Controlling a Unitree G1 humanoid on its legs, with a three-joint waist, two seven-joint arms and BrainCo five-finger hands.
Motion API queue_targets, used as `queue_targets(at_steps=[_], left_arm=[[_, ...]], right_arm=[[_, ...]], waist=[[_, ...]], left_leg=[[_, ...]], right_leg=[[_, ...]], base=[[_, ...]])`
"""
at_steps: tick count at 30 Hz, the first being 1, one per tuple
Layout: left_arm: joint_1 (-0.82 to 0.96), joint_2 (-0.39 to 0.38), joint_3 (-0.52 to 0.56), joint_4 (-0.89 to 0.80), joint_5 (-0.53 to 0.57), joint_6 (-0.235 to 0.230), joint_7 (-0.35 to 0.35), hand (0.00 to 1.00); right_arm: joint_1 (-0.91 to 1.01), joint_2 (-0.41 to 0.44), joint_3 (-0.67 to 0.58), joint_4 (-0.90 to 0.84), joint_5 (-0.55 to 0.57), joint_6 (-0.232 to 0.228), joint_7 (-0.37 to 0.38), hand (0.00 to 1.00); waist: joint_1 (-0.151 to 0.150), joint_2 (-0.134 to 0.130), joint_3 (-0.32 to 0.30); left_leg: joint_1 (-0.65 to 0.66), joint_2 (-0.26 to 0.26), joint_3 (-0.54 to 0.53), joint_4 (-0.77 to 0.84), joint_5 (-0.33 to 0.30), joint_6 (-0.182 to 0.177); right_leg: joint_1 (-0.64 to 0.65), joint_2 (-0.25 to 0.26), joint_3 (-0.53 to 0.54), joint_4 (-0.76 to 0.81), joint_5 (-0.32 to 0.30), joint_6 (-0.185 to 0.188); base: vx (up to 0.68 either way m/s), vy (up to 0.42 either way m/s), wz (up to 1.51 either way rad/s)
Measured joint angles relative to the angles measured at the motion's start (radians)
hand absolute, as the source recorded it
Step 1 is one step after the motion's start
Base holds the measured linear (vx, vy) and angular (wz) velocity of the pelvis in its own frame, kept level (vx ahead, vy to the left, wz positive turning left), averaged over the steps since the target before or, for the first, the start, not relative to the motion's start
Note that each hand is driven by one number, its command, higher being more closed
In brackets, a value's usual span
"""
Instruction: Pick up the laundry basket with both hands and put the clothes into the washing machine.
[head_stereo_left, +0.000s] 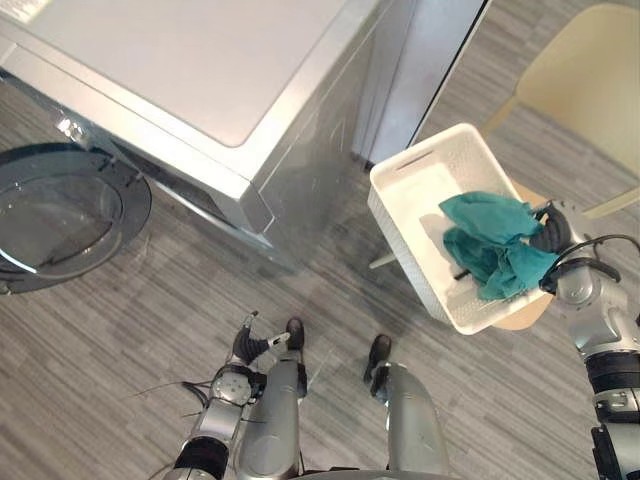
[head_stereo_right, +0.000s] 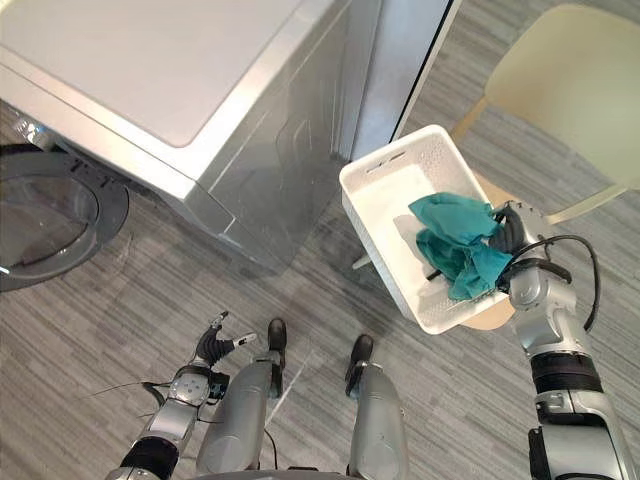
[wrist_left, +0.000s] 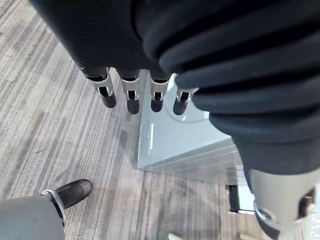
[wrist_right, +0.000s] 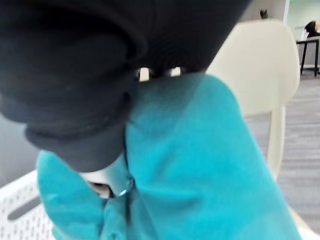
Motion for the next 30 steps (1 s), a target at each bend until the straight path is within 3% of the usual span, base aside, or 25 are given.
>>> queue_targets(at_steps=[4,11,15,18,22,25,28,30], left_arm=[[0.043,-0.007,0.018,-0.122,-0.048,-0.002,-0.008,0.0],[0.089,-0.089,0.209,-0.424,-0.189,-0.003,0.034,0.0],[0.11,-0.13,0.35,-0.639,-0.276,-0.007,0.148,0.0],[0.107,-0.135,0.401,-0.806,-0.273,-0.013,0.236,0.0],[0.084,-0.135,0.411,-1.044,-0.164,-0.035,0.353,0.0],[0.036,-0.127,0.39,-1.092,-0.126,-0.076,0.382,0.0],[0.03,-0.107,0.352,-1.092,-0.142,-0.103,0.372,0.0],[0.021,-0.074,0.273,-1.091,-0.213,-0.133,0.319,0.0]], right_arm=[[-0.002,-0.01,-0.06,-0.11,0.0,0.001,-0.007,1.0],[0.03,0.055,-0.196,-0.324,0.001,0.001,-0.026,1.0],[0.084,0.132,-0.258,-0.458,0.001,0.002,-0.047,1.0],[0.103,0.174,-0.282,-0.514,0.001,0.002,-0.069,1.0],[0.125,0.208,-0.3,-0.575,0.005,0.0,-0.105,1.0],[0.124,0.209,-0.3,-0.586,0.022,-0.01,-0.128,1.0],[0.124,0.209,-0.299,-0.588,0.05,-0.026,-0.134,1.0],[0.121,0.208,-0.292,-0.611,0.064,-0.033,-0.135,1.0]], waist=[[-0.021,0.001,-0.07],[-0.019,0.006,-0.187],[-0.02,0.008,-0.236],[-0.021,0.012,-0.265],[-0.022,0.017,-0.295],[-0.021,0.022,-0.316],[-0.022,0.024,-0.327],[-0.025,0.025,-0.335]], left_leg=[[0.055,-0.012,-0.004,-0.045,0.001,0.001],[0.176,-0.032,-0.006,-0.125,0.001,0.002],[0.244,-0.038,-0.005,-0.163,0.001,0.002],[0.277,-0.041,0.0,-0.184,0.001,0.002],[0.32,-0.045,0.007,-0.204,0.001,0.002],[0.341,-0.045,0.02,-0.212,0.001,0.002],[0.357,-0.044,0.033,-0.219,0.001,0.002],[0.361,-0.044,0.04,-0.221,-0.002,-0.002]], right_leg=[[0.073,0.004,-0.007,-0.087,0.03,0.012],[0.202,0.006,-0.013,-0.191,0.05,0.023],[0.261,0.007,-0.014,-0.217,0.046,0.024],[0.285,0.007,-0.007,-0.227,0.046,0.025],[0.315,0.007,0.007,-0.234,0.046,0.025],[0.323,0.007,0.021,-0.234,0.046,0.025],[0.328,0.009,0.039,-0.235,0.046,0.025],[0.327,0.009,0.048,-0.237,0.048,0.028]], base=[[0.09,0.057,-0.01],[0.09,0.032,0.0],[0.09,0.0,-0.03],[0.03,0.005,-0.07],[0.02,0.014,-0.09],[-0.02,0.017,-0.13],[-0.04,0.012,-0.17],[-0.03,0.012,-0.12]])
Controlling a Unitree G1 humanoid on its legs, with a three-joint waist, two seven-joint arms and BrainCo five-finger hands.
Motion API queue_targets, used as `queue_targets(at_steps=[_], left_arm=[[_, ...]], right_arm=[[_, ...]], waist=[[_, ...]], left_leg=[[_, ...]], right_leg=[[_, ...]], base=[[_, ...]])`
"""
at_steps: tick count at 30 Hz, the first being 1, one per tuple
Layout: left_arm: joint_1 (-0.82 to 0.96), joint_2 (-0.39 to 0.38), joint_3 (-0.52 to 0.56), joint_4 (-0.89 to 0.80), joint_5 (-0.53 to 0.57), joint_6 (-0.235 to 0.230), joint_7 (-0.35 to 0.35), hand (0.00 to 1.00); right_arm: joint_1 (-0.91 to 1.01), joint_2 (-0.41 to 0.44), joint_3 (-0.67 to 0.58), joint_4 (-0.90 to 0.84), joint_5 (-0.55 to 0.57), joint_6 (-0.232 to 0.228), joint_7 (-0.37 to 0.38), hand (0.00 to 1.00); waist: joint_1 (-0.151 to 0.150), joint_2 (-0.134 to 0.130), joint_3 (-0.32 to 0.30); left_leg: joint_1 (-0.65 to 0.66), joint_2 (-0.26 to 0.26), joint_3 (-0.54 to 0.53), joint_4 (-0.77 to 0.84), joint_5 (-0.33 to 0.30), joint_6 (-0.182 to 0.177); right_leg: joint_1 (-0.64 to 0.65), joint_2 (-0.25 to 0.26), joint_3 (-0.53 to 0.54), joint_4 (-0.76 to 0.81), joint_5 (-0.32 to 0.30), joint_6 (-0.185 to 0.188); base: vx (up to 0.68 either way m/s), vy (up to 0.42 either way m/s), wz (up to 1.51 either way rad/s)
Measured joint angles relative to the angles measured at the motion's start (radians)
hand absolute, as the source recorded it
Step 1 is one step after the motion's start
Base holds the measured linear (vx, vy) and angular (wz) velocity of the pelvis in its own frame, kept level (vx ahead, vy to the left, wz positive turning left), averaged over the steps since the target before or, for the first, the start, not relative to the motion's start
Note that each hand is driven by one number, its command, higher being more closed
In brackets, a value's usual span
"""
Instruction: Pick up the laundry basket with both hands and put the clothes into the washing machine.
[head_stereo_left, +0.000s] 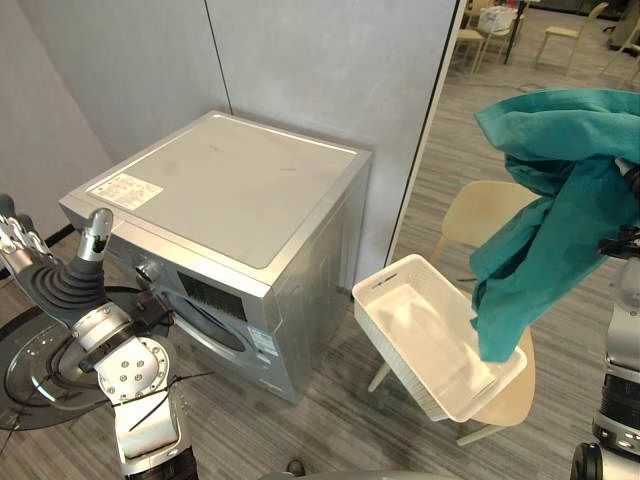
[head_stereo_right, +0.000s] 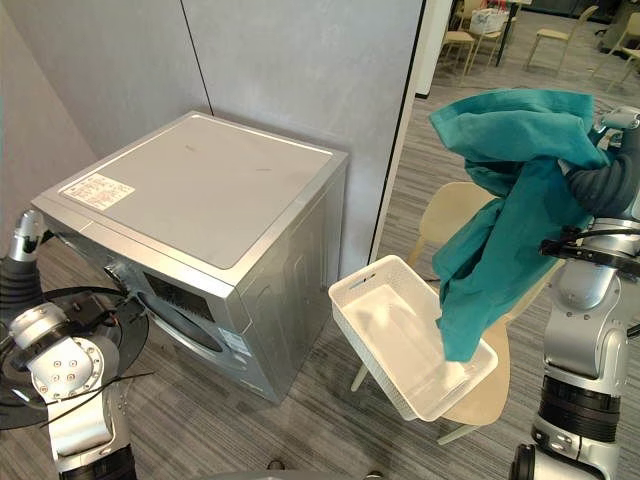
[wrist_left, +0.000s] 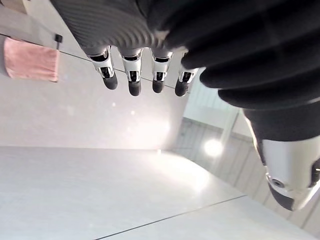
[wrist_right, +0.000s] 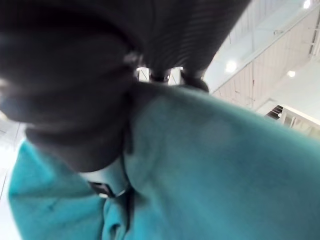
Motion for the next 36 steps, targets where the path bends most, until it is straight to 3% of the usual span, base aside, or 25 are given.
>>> queue_targets(at_steps=[3,8,10,17,22,28,36], left_arm=[[-0.05,0.043,-0.172,0.043,-0.213,-0.057,-0.117,0.0],[-0.208,0.105,-0.411,0.225,-0.358,-0.057,-0.262,0.0],[-0.304,0.111,-0.521,0.377,-0.46,-0.041,-0.313,0.0],[-0.548,0.088,-0.766,0.63,-0.553,0.006,-0.365,0.0],[-0.647,0.056,-0.826,0.705,-0.62,0.016,-0.364,0.0],[-0.769,0.049,-0.826,0.73,-0.697,0.012,-0.321,0.0],[-0.873,0.047,-0.828,0.747,-0.765,0.01,-0.298,0.0]], right_arm=[[-0.06,-0.003,0.047,-0.005,0.089,-0.025,0.0,1.0],[-0.184,-0.005,0.126,-0.012,0.164,-0.07,0.001,1.0],[-0.226,-0.008,0.163,-0.014,0.203,-0.086,0.002,1.0],[-0.279,-0.006,0.281,-0.014,0.259,-0.094,0.004,1.0],[-0.283,0.013,0.352,-0.028,0.271,-0.105,0.006,1.0],[-0.319,0.023,0.415,-0.073,0.285,-0.124,0.016,1.0],[-0.333,0.025,0.457,-0.075,0.289,-0.125,0.028,1.0]], waist=[[-0.002,0.003,-0.01],[-0.024,0.004,-0.013],[-0.036,0.003,-0.014],[-0.075,0.002,-0.014],[-0.084,0.002,-0.014],[-0.104,0.002,-0.014],[-0.107,0.002,-0.014]], left_leg=[[0.017,-0.001,0.021,-0.021,-0.001,-0.002],[0.018,-0.001,0.034,-0.029,0.005,0.002],[0.024,-0.003,0.044,-0.028,0.008,0.006],[0.034,-0.003,0.047,-0.032,0.008,0.006],[0.056,-0.001,0.072,-0.05,0.008,0.006],[0.063,-0.002,0.081,-0.055,0.008,0.006],[0.066,-0.002,0.087,-0.058,0.008,0.007]], right_leg=[[-0.01,0.002,0.025,-0.01,0.003,0.001],[-0.011,0.006,0.049,-0.034,0.033,0.009],[-0.007,0.006,0.057,-0.034,0.038,0.011],[-0.009,0.012,0.078,-0.033,0.038,0.011],[-0.013,0.018,0.105,-0.031,0.038,0.011],[-0.014,0.02,0.113,-0.032,0.038,0.012],[-0.015,0.022,0.122,-0.035,0.039,0.012]], base=[[-0.05,0.019,-0.22],[-0.01,0.014,-0.15],[0.04,0.015,-0.18],[0.01,0.002,-0.08],[-0.02,-0.002,-0.18],[-0.01,0.001,-0.05],[0.0,-0.002,-0.03]])
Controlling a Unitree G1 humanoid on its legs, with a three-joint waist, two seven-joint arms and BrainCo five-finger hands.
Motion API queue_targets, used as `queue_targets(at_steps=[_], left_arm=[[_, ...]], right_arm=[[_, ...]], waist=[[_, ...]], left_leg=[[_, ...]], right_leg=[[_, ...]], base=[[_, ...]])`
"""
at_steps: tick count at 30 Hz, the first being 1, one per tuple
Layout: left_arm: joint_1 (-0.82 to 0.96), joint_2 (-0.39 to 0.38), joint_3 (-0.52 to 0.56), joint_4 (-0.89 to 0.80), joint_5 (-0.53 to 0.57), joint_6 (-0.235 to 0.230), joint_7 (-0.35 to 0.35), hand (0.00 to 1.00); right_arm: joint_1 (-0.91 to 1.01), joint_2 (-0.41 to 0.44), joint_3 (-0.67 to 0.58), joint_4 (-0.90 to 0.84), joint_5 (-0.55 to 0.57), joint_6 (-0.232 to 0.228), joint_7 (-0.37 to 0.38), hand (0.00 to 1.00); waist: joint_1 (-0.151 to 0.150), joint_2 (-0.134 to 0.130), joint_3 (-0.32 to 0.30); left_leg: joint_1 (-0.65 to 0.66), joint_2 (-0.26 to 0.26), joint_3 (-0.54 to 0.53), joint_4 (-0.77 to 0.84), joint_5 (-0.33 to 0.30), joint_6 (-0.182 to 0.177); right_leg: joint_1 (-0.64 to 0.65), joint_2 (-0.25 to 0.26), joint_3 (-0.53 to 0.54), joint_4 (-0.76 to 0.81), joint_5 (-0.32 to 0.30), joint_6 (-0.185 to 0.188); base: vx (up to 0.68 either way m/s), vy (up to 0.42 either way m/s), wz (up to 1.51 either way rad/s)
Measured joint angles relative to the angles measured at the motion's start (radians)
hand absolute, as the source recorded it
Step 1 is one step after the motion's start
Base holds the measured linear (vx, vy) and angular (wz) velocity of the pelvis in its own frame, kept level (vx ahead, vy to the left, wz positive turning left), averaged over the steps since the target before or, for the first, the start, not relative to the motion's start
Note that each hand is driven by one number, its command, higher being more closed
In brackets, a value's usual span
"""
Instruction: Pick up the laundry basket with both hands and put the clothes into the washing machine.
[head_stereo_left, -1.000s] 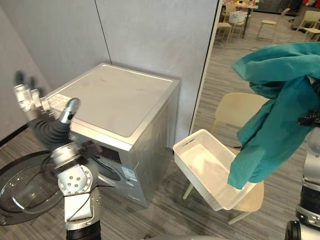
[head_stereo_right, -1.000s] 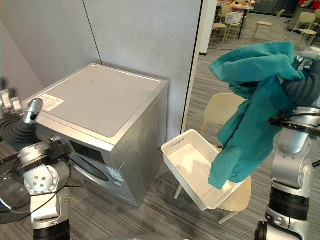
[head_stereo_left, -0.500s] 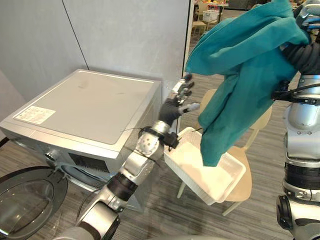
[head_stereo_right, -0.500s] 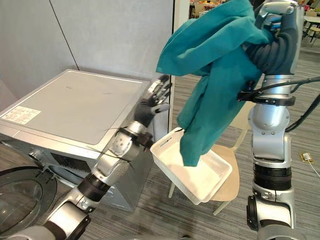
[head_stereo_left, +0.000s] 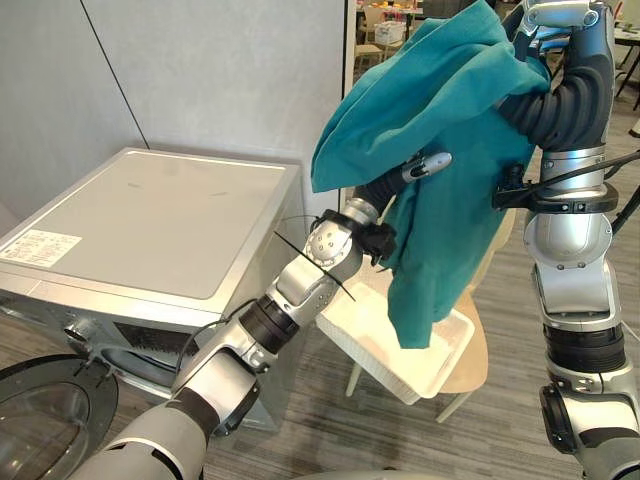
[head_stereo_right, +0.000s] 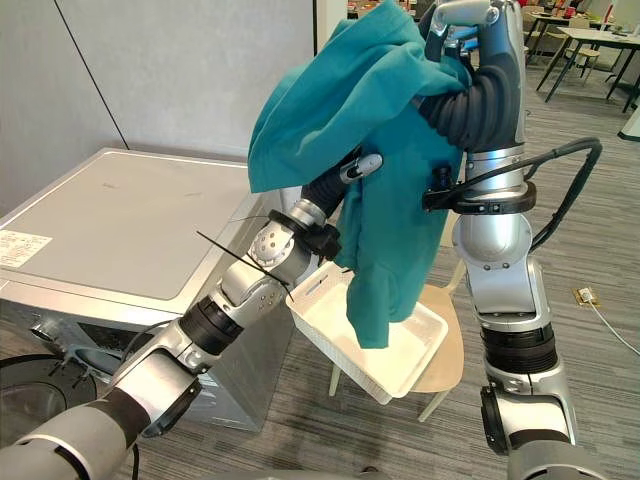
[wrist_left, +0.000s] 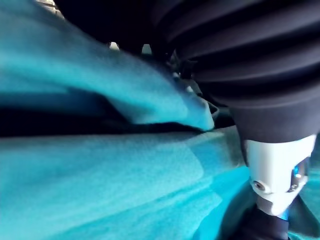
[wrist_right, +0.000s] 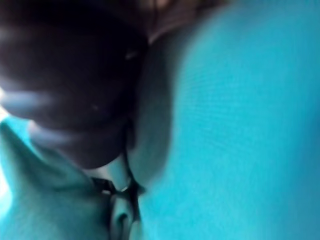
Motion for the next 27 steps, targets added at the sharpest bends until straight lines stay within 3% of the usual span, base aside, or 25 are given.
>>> queue_targets(at_steps=[6,7,18,27], left_arm=[[-0.025,-0.013,-0.045,0.001,-0.017,0.0,-0.002,0.0],[-0.025,-0.025,-0.057,0.002,-0.027,0.002,-0.004,1.0],[-0.06,-0.071,-0.15,0.071,-0.048,0.021,-0.044,1.0],[-0.064,-0.081,-0.149,0.076,-0.064,0.022,-0.047,1.0]], right_arm=[[-0.012,0.014,0.026,-0.001,0.0,0.001,0.002,1.0],[-0.012,0.014,0.036,-0.001,0.0,0.001,0.004,1.0],[-0.012,0.015,0.064,0.006,0.002,0.007,0.02,1.0],[-0.004,0.029,0.068,0.006,0.001,0.007,0.022,1.0]], waist=[[-0.002,0.0,0.0],[-0.002,0.0,0.0],[-0.012,0.0,0.0],[-0.027,0.0,0.001]], left_leg=[[0.005,-0.001,0.0,-0.003,0.0,0.0],[0.005,-0.001,0.0,-0.003,0.0,0.0],[0.022,-0.002,0.008,-0.009,0.0,0.0],[0.03,-0.002,0.011,-0.009,0.0,0.0]], right_leg=[[0.002,0.0,0.001,0.0,0.0,0.0],[0.002,0.0,0.001,0.001,0.0,0.0],[0.01,0.0,0.009,0.002,0.0,0.001],[0.016,0.0,0.011,0.001,0.0,0.001]], base=[[0.0,0.0,0.0],[0.0,0.0,0.0],[-0.01,-0.001,-0.02],[0.0,0.0,0.0]])
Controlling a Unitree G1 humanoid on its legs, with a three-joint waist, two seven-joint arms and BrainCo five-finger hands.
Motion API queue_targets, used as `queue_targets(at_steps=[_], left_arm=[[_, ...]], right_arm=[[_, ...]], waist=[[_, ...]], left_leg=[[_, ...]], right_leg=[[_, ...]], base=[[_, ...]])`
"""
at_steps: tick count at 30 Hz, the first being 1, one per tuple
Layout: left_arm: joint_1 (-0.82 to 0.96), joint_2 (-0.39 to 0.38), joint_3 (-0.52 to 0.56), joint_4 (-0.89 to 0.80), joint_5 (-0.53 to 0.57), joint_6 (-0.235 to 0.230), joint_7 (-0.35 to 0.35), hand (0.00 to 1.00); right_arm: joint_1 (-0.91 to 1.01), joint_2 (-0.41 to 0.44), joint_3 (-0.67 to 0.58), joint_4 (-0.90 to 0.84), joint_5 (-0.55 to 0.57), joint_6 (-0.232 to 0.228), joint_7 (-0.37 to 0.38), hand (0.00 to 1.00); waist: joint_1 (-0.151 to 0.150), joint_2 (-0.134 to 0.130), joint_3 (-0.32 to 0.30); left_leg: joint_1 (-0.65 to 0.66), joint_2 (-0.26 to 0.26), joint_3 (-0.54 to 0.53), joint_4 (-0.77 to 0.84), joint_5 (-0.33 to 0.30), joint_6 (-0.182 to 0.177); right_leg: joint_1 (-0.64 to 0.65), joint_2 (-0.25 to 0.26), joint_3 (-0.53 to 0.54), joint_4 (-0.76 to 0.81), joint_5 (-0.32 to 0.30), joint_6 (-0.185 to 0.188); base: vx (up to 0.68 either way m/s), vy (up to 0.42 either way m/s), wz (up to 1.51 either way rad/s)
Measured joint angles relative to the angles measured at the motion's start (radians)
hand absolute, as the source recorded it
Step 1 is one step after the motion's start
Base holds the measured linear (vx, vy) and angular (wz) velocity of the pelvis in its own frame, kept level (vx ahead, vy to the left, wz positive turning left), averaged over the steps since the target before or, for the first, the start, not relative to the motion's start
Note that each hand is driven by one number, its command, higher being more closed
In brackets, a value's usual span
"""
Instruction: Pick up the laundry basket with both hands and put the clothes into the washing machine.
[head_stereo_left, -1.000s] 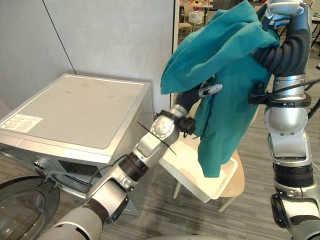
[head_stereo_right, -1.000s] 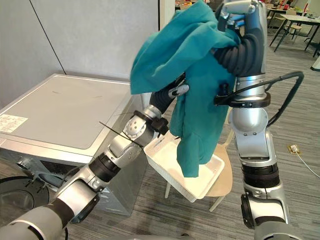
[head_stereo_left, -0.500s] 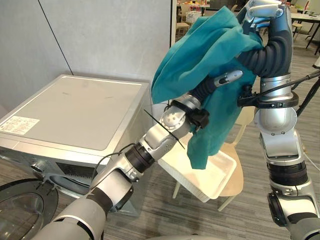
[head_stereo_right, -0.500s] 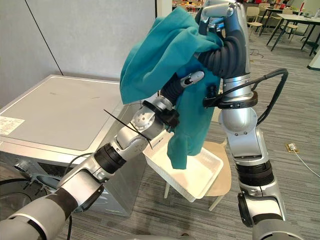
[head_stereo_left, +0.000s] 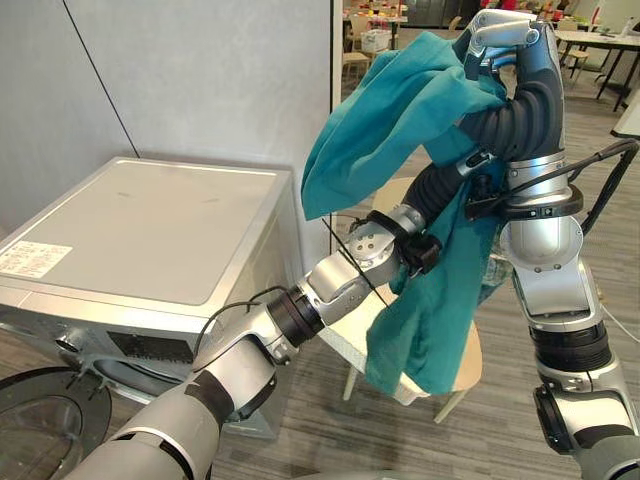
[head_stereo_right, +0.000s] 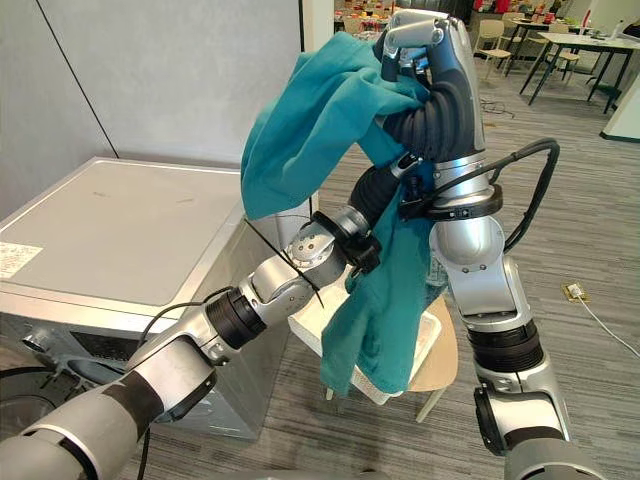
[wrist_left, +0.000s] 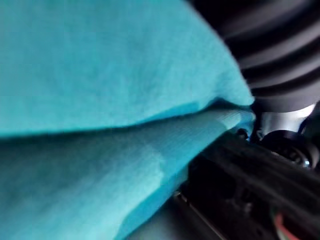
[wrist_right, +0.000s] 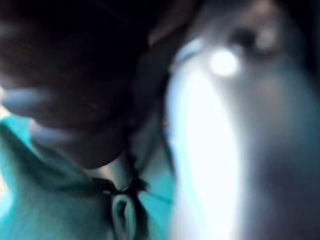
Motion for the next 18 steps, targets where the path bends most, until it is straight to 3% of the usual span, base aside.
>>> queue_targets(at_steps=[1,2,7,11,16,18], left_arm=[[0.0,0.0,0.0,0.0,0.0,0.0,0.0,1.0],[0.0,0.0,0.001,0.0,0.0,0.0,0.0,1.0],[0.003,0.019,0.009,-0.003,0.004,0.015,-0.001,1.0],[0.069,0.07,0.107,-0.113,0.034,0.022,-0.002,1.0],[0.276,0.162,0.388,-0.296,0.107,-0.002,0.008,1.0],[0.416,0.203,0.583,-0.387,0.125,-0.025,0.029,1.0]], right_arm=[[0.002,0.0,0.0,0.0,0.0,0.0,0.0,1.0],[0.007,0.001,-0.002,-0.001,0.0,0.0,0.0,0.0],[0.109,0.012,-0.079,-0.038,-0.001,-0.006,0.001,0.0],[0.228,0.047,-0.227,-0.093,-0.002,-0.006,-0.002,0.0],[0.372,0.108,-0.47,-0.111,0.017,-0.006,-0.025,0.0],[0.454,0.174,-0.582,-0.111,0.08,-0.007,-0.047,0.0]], waist=[[0.0,0.0,0.0],[0.001,0.0,0.0],[0.006,0.001,0.001],[0.002,0.008,0.006],[0.0,0.024,0.017],[0.003,0.029,0.02]], left_leg=[[0.0,0.0,0.0,0.0,0.0,0.0],[0.0,0.0,0.0,0.0,0.0,0.0],[0.0,0.0,-0.005,0.0,0.0,0.0],[0.004,0.0,-0.008,0.003,0.0,0.0],[0.017,0.003,-0.023,0.005,-0.007,-0.007],[0.015,0.004,-0.032,0.003,-0.008,-0.008]], right_leg=[[0.0,0.0,0.0,0.0,0.0,0.0],[0.0,0.0,0.0,0.0,0.0,0.0],[0.003,0.0,-0.004,0.001,0.0,0.0],[0.009,0.0,-0.006,0.002,0.0,0.0],[0.02,0.0,-0.016,0.002,-0.01,-0.001],[0.021,0.0,-0.025,0.002,-0.016,-0.004]], base=[[0.0,0.0,0.0],[0.0,0.0,0.0],[0.0,-0.004,0.01],[0.0,0.0,0.0],[-0.04,-0.011,0.05],[-0.04,-0.015,0.08]])
